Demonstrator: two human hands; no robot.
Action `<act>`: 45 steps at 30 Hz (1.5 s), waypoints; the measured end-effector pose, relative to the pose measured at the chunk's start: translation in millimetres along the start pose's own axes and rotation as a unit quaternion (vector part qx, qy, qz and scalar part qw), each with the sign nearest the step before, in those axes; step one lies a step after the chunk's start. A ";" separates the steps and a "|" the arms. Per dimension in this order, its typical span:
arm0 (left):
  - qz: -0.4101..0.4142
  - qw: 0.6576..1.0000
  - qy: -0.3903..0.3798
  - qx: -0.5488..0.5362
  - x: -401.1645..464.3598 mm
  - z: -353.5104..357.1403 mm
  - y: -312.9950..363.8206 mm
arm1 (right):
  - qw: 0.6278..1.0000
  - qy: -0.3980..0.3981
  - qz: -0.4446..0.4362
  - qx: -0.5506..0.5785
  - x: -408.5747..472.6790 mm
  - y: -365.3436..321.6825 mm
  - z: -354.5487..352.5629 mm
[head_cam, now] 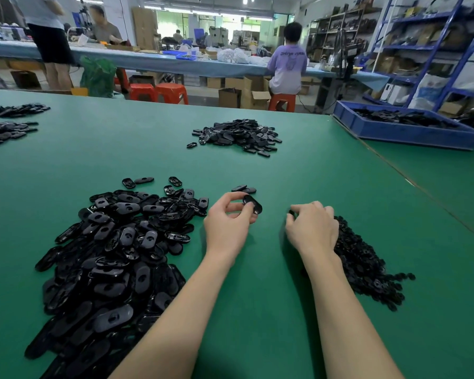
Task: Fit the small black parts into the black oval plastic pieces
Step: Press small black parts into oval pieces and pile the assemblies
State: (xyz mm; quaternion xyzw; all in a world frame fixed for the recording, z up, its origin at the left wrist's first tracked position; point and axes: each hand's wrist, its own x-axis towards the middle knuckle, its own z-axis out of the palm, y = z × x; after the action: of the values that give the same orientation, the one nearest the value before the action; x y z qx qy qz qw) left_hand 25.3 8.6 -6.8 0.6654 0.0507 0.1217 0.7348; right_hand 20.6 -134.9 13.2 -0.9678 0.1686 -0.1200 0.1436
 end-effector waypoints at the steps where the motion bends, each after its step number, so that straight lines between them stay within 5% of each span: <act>1: -0.003 1.000 -0.001 -0.005 -0.1 0.1 0.2 | 1.000 0.010 0.002 0.007 0.4 0.6 0.5; 12: -0.027 0.999 -0.036 -0.031 -4.4 -0.9 6.1 | 0.980 0.108 0.000 0.167 2.4 -2.7 4.5; 20: -0.022 0.998 -0.048 -0.042 0.9 -2.4 0.9 | 0.829 -0.029 0.006 0.558 -6.1 -27.4 6.1; 28: -0.033 0.995 -0.061 -0.076 2.7 -3.7 0.0 | 0.782 -0.083 0.070 0.613 -19.4 -28.3 9.9; 45: -0.065 0.980 -0.090 -0.162 3.2 -7.0 7.0 | 0.765 -0.106 0.086 0.629 -16.0 -21.7 5.3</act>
State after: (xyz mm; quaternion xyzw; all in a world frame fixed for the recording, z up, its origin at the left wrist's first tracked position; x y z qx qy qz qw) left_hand 26.0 16.7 -0.3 0.5408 0.0069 0.0198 0.8409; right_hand 13.9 -108.3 12.2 -0.6487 0.1215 -0.0826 0.7468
